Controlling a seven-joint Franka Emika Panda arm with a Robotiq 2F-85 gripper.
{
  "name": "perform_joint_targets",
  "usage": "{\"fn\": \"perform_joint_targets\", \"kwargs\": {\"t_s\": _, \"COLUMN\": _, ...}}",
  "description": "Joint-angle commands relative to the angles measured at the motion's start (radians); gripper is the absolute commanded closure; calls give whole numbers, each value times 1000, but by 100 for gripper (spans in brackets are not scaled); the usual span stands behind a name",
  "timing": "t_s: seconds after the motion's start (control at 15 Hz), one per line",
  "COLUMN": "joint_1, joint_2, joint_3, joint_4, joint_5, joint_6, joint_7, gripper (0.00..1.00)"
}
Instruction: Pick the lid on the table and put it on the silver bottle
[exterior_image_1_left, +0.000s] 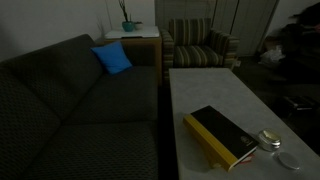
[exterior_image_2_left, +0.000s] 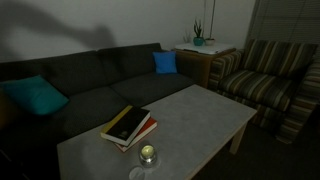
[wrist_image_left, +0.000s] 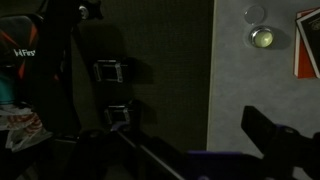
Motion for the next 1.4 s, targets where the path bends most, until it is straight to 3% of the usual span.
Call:
{"fn": "perform_joint_targets", "kwargs": {"t_s": 0.0, "joint_1": 19, "joint_2": 95, "joint_3": -30, "joint_4": 28, "joint_5": 3, "joint_6": 5, "joint_7": -93, "gripper": 0}}
{"fn": "perform_joint_targets", "kwargs": {"t_s": 0.27, "joint_1": 53, "joint_2": 290, "joint_3": -67, "joint_4": 107, "joint_5": 65, "joint_6": -16, "joint_7": -272, "gripper": 0}}
{"fn": "perform_joint_targets", "kwargs": {"t_s": 0.33, "joint_1": 37, "joint_2": 161, "joint_3": -50, "joint_4": 28, "joint_5": 31, "joint_6": -2, "joint_7": -190, "gripper": 0}}
{"fn": "perform_joint_targets", "kwargs": {"t_s": 0.47, "joint_1": 39, "joint_2": 208, "joint_3": -53, "joint_4": 43, "joint_5": 35, "joint_6": 2, "joint_7": -192, "gripper": 0}}
{"fn": "perform_joint_targets", "kwargs": {"t_s": 0.93, "joint_1": 44, "joint_2": 169, "joint_3": -44, "joint_4": 39, "joint_5": 23, "joint_6": 1, "joint_7": -182, "gripper": 0}}
{"fn": "perform_joint_targets", "kwargs": {"t_s": 1.33, "joint_1": 182, "joint_2": 358, "joint_3": 75, "joint_4": 168, "joint_5": 123, "joint_6": 52, "joint_7": -117, "gripper": 0}}
